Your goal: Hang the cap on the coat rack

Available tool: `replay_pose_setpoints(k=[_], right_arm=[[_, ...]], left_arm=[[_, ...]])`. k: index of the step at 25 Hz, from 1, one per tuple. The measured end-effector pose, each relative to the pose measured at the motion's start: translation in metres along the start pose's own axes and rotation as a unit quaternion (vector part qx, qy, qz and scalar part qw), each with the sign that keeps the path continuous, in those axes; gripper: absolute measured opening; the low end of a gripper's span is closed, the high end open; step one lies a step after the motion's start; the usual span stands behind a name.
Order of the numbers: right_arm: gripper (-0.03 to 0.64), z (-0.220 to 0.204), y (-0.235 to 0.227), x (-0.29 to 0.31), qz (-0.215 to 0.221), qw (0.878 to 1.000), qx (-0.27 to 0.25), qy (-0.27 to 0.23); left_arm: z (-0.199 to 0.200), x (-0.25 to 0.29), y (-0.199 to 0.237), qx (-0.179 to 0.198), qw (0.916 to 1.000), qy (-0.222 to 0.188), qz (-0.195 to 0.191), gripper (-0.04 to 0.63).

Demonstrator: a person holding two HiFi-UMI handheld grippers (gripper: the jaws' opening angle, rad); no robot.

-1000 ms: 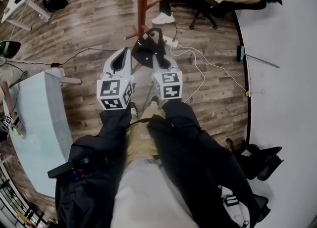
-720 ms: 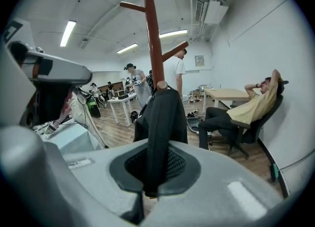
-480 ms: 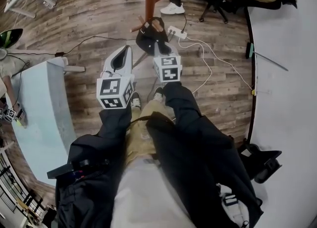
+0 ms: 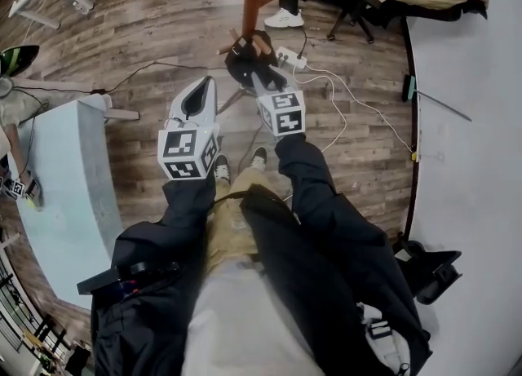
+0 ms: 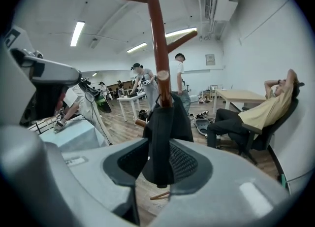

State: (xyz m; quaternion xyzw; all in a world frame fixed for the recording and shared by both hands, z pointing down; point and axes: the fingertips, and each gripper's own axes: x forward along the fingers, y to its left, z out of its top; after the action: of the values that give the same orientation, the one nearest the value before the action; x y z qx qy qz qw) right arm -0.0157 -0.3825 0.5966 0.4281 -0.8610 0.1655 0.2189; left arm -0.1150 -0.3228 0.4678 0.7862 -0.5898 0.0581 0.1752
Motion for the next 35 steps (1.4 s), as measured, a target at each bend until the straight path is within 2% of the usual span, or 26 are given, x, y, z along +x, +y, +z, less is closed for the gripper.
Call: replay_pose_setpoints(k=[9,16,20,27,31,35], right_arm=[[0.115,0.057,0.003,-0.072,-0.028,0.997,0.005,-0.078],[0.003,0.103,0.02,-0.104,-0.03,0.992,-0.018,-0.124],[0.002,0.125,0.024,-0.118,-0.029,0.989,-0.024,-0.14],[0.002,0.179,0.032,-0.15,-0.044,0.975,-0.025,-0.215],[0.0,0.198,0.038,-0.16,-0.043,0.969,-0.034,-0.239],[0.0,0.208,0.041,-0.164,-0.035,0.967,-0.029,-0.25]], left_arm=[[0.027,0.005,-0.015,0.003,0.9992,-0.03,-0.025,-0.002],[0.048,0.005,-0.025,0.008,0.998,-0.052,-0.034,-0.002],[0.071,0.0,-0.029,0.014,0.9967,-0.073,-0.035,-0.002],[0.108,-0.007,-0.039,0.03,0.9938,-0.102,-0.032,-0.002],[0.117,-0.008,-0.046,0.041,0.993,-0.106,-0.032,-0.002],[0.122,-0.007,-0.056,0.044,0.9916,-0.11,-0.051,-0.002]])
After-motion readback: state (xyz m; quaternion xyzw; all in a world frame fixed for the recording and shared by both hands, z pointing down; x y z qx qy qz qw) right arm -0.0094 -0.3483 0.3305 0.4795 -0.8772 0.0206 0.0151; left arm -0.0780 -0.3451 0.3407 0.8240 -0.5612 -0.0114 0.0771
